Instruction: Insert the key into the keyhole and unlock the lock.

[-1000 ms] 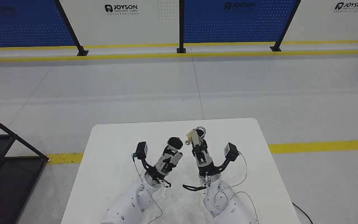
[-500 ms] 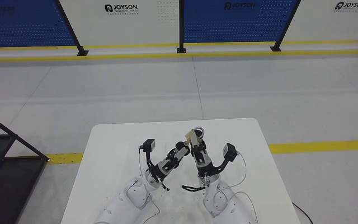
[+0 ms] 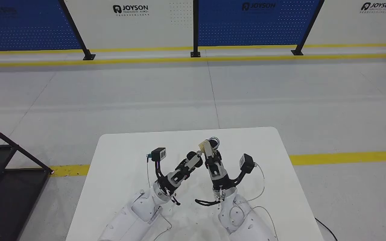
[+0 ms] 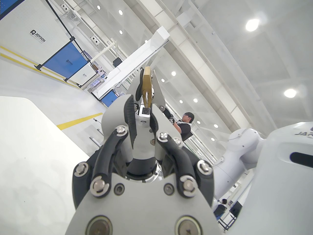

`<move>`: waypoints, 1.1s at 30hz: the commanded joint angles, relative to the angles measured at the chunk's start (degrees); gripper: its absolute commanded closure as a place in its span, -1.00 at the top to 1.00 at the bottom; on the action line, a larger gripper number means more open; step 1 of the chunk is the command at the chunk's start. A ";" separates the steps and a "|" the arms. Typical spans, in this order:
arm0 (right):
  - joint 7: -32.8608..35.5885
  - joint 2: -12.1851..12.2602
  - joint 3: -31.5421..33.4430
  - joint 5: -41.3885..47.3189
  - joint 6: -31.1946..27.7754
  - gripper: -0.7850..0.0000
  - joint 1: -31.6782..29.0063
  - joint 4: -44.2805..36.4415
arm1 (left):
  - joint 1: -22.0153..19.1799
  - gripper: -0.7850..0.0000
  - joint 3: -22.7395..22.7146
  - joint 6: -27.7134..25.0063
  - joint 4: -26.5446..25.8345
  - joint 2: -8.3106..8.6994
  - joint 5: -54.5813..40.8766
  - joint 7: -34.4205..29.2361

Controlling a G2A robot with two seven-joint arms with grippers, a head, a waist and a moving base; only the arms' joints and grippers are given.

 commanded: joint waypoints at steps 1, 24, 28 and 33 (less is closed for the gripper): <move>-0.21 -0.01 -0.01 0.05 0.03 -1.00 -0.01 -0.01 | 0.21 -0.65 -0.20 0.00 -0.04 -0.01 -0.02 -0.05; -0.32 -0.13 -0.67 -0.47 0.30 -1.00 0.28 0.55 | 0.82 -0.73 -1.24 0.00 -1.08 -0.67 0.84 -0.08; -0.32 -0.11 -0.68 -0.63 0.32 -1.00 0.23 0.54 | 0.95 -1.00 -1.72 0.00 -1.30 -0.87 2.83 1.16; -0.27 -0.11 -0.71 -0.47 0.59 -1.00 0.17 0.50 | 1.64 -1.00 -3.21 0.00 -1.91 -1.29 9.43 5.88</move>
